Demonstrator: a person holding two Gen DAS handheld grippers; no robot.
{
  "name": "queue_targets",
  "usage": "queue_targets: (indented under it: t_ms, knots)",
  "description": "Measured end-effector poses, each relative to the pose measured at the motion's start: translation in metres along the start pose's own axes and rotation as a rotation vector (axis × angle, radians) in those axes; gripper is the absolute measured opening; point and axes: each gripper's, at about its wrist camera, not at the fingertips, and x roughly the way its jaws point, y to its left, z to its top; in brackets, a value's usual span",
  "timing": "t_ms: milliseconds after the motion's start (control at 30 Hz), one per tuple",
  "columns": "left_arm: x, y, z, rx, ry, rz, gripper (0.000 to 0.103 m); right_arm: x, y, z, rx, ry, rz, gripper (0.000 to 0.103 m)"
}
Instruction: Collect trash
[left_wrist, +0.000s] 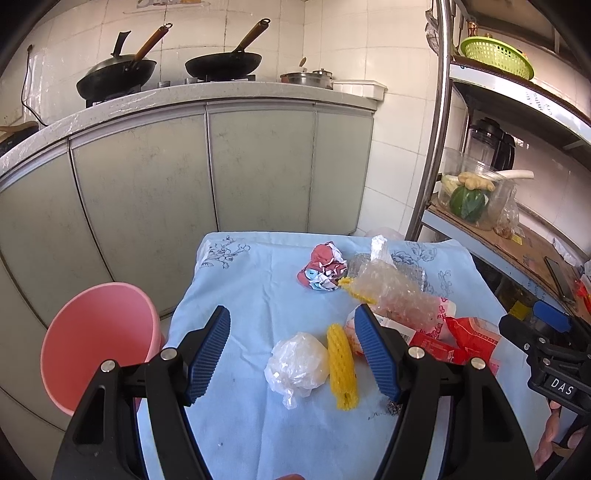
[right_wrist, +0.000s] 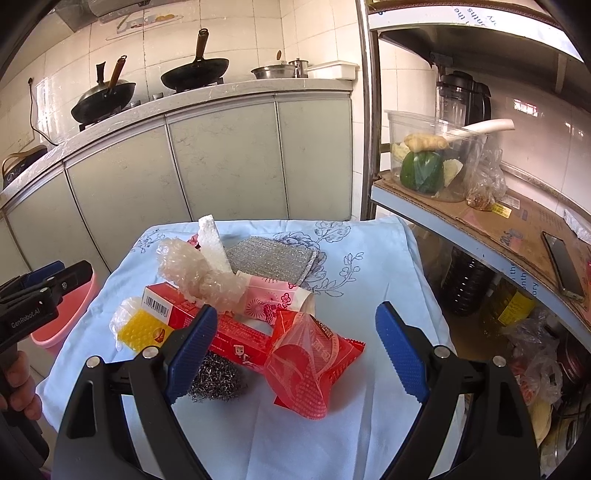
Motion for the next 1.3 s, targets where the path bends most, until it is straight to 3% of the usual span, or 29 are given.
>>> queue_targets:
  t_ms: [533,700,1000,1300]
  knots:
    - [0.014,-0.006,-0.023,0.012,0.084,-0.097,0.069,0.008,-0.006,-0.007,0.021,0.028,0.008,0.088]
    - [0.016,-0.009,-0.032,0.042,0.089,-0.105,0.069,0.012,-0.009,-0.010,0.030,0.040,0.010,0.088]
    - [0.033,0.006,-0.035,0.009,0.123,-0.116,0.069,0.017,-0.015,-0.013,0.050,0.050,0.017,0.088]
    - [0.064,0.030,-0.042,-0.068,0.190,-0.156,0.049,0.021,-0.019,-0.015,0.067,0.061,0.020,0.088]
